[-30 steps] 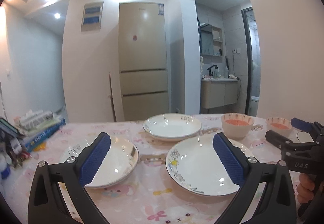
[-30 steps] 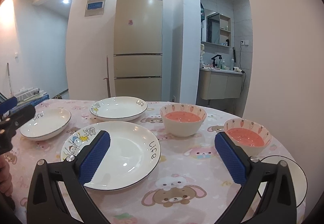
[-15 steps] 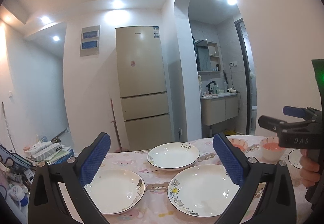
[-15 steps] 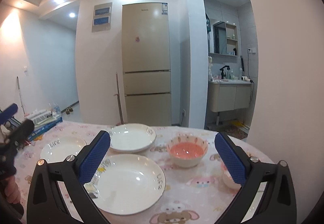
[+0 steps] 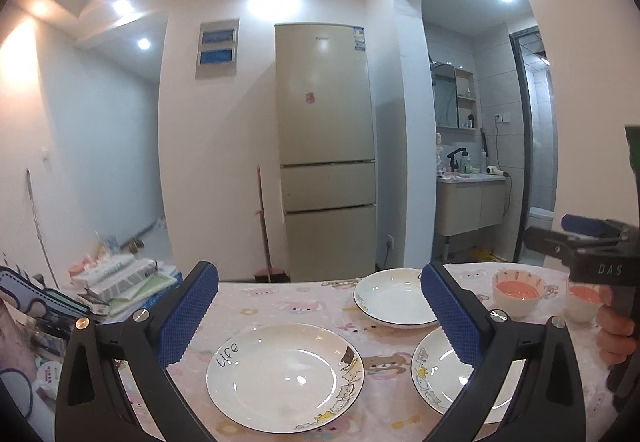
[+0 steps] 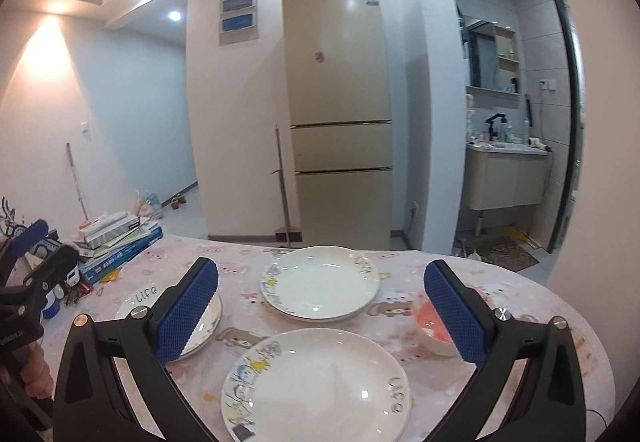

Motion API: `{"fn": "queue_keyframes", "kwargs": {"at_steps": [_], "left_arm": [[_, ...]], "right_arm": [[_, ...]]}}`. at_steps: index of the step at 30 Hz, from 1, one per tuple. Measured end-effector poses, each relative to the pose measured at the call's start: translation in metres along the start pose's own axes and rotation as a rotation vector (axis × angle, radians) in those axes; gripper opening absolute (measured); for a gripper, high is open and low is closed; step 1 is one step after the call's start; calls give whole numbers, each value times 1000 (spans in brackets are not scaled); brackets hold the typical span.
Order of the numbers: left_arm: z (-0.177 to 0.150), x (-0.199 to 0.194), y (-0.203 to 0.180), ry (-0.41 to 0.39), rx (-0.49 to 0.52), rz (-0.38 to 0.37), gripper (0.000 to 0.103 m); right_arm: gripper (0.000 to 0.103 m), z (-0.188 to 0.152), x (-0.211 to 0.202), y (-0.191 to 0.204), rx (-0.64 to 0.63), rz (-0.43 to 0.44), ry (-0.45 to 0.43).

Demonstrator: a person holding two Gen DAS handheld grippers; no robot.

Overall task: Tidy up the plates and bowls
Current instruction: 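Move the left tool toward the white 'Life' plate and open its fingers, then close the left gripper on the rim of the white 'Life' plate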

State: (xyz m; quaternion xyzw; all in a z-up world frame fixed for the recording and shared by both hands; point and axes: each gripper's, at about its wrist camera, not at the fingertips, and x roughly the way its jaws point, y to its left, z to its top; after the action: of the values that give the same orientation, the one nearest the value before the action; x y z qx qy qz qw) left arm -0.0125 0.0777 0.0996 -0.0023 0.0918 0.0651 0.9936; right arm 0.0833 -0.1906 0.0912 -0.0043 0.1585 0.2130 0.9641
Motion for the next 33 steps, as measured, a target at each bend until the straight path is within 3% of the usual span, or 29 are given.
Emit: {"fn": "queue_keyframes", "kwargs": {"at_steps": [3, 5, 7, 9, 11, 16, 18, 20, 25, 28, 33], "left_arm": [[3, 18, 25, 16, -39, 43, 103], [1, 29, 41, 25, -61, 75, 102], [-6, 42, 61, 55, -98, 97, 90], [-18, 56, 81, 105, -143, 106, 72], [-32, 69, 100, 155, -207, 129, 71], [-69, 106, 145, 360, -392, 130, 59], [-83, 114, 163, 423, -491, 126, 43], [-98, 120, 176, 478, -586, 90, 43], [-118, 131, 181, 557, -638, 59, 43], [-123, 138, 181, 591, -637, 68, 33], [-136, 147, 184, 631, -678, 27, 28]], "right_arm": [[100, 4, 15, 14, 22, -4, 7], [98, 8, 28, 21, 38, 43, 35], [95, 9, 44, 30, 58, 81, 67], [92, 7, 61, 41, 55, 109, 104], [88, 4, 76, 50, 66, 140, 141], [77, -17, 130, 68, 114, 248, 348], [67, -30, 155, 79, 82, 217, 471], [64, -42, 174, 84, 92, 243, 545], [51, -65, 207, 82, 159, 286, 701], [43, -75, 220, 83, 179, 311, 751], [36, -80, 228, 91, 188, 356, 785]]}}
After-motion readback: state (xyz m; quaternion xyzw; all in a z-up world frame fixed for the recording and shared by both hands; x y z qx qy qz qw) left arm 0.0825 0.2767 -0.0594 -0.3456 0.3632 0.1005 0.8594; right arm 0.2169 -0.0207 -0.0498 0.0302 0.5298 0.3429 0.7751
